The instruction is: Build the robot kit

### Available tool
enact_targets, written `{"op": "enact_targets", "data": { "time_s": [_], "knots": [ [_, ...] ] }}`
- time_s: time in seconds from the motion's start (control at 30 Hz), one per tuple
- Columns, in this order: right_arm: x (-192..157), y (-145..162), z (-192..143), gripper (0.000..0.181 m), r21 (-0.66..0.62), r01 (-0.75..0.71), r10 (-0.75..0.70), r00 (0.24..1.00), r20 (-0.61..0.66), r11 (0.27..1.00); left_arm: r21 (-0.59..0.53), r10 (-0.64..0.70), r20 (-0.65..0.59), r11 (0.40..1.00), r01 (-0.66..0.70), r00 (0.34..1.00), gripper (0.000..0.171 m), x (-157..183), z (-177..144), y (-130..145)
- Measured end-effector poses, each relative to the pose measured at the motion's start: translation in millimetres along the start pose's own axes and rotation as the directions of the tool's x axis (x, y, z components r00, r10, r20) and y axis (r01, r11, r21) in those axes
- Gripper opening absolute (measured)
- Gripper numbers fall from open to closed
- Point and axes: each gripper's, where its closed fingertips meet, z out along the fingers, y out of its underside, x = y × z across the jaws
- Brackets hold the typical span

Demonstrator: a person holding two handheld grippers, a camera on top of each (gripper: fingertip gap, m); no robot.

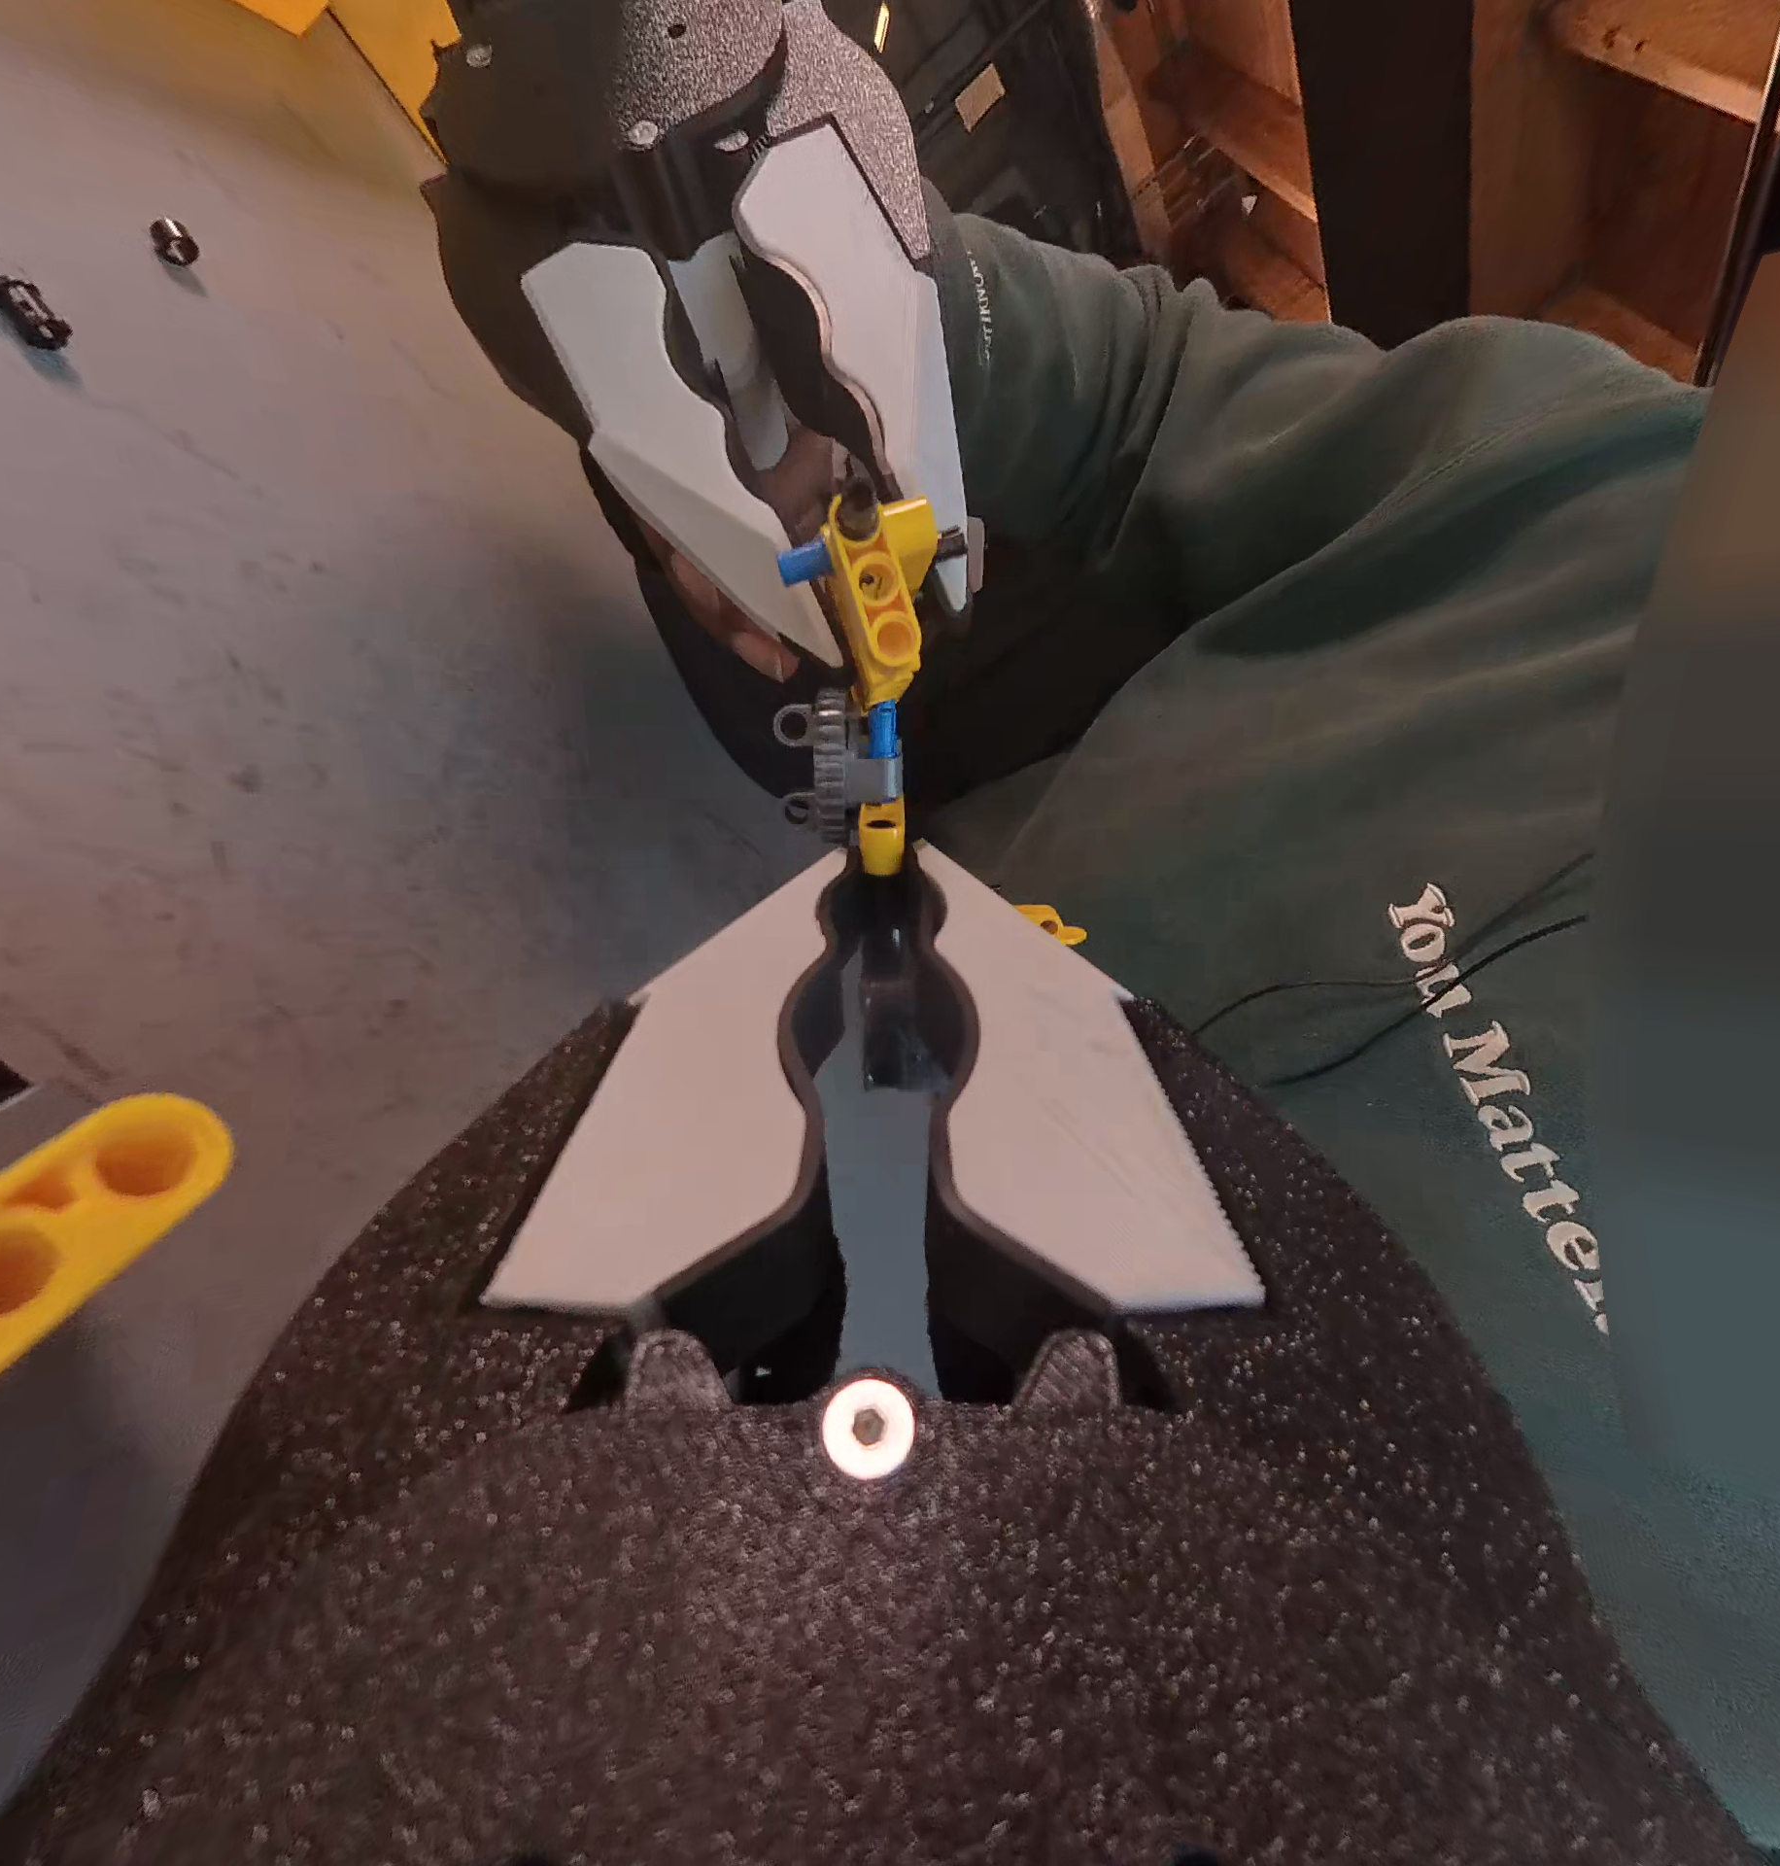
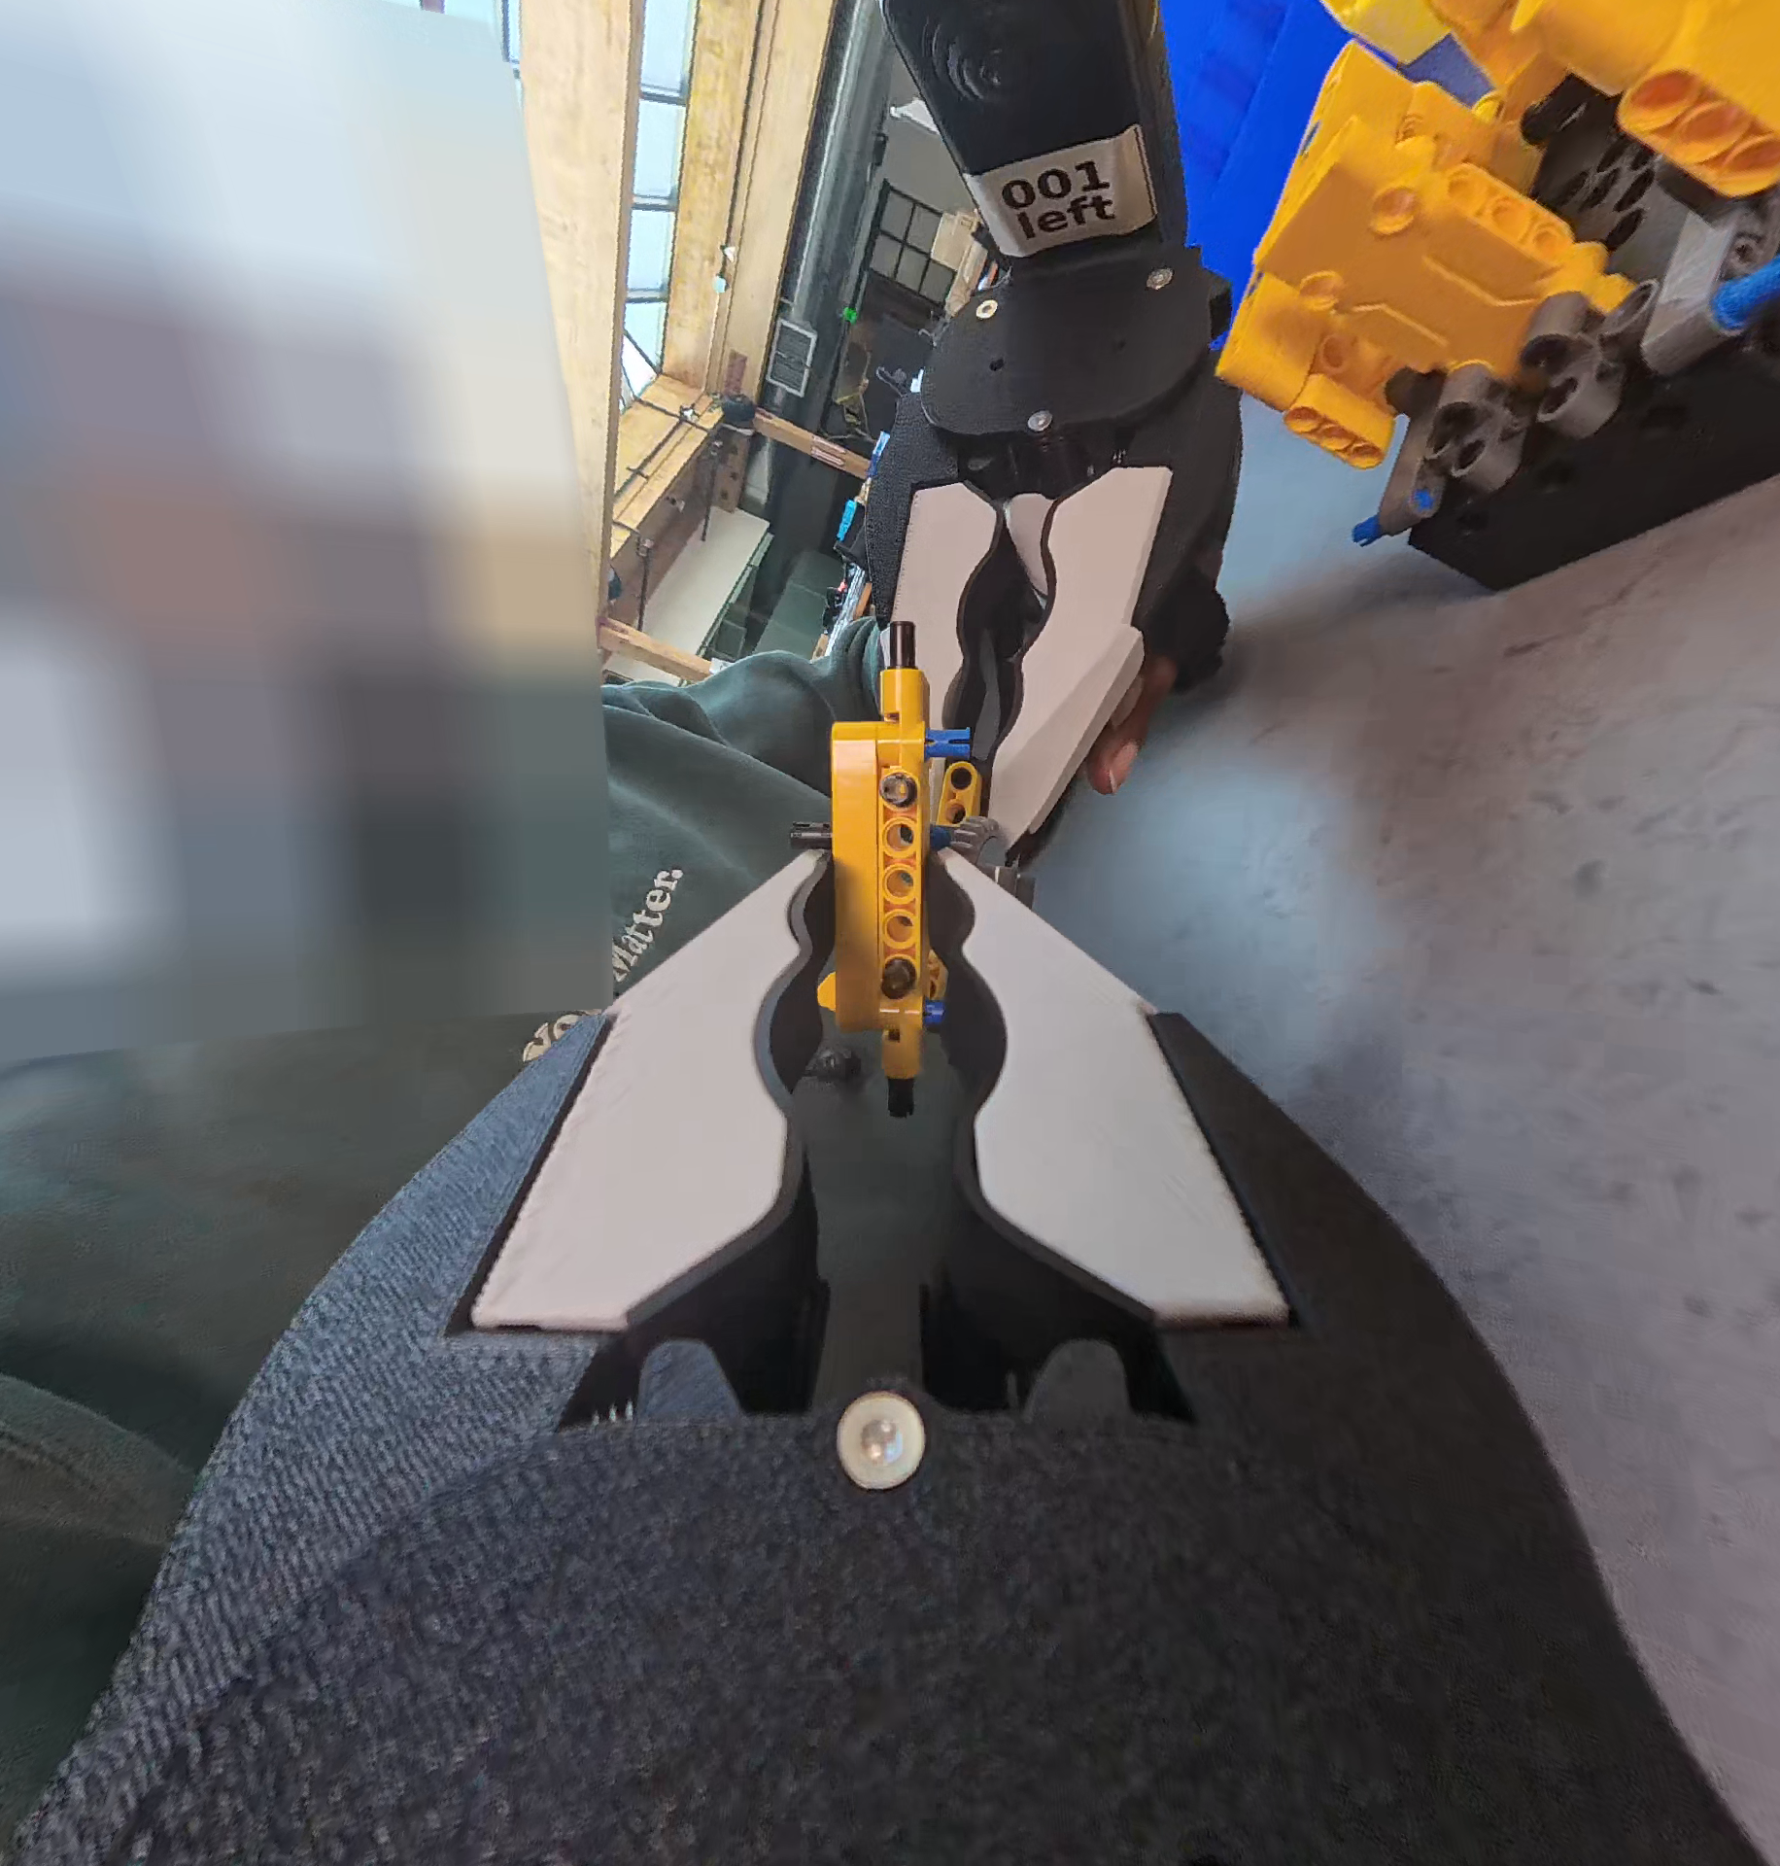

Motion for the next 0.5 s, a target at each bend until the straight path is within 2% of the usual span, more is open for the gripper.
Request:
{"op": "enact_targets", "data": {
  "time_s": [0.33, 0.5],
  "knots": [
    [18.6, 0.1, 2.3, 0.016, -0.015, -0.065, 0.064, 0.996, -0.065, 0.998, -0.003, -0.081, 0.019, 0.997, 0.081, 0.997, 0.006, -12.2, -4.6, 7.3],
    [26.3, 7.7, 1.5, 0.016, -0.072, -0.075, 0.067, 0.992, -0.106, 0.995, -0.025, -0.116, 0.027, 0.993, 0.117, 0.993, 0.005, -18.5, -0.3, 13.9]
  ]
}}
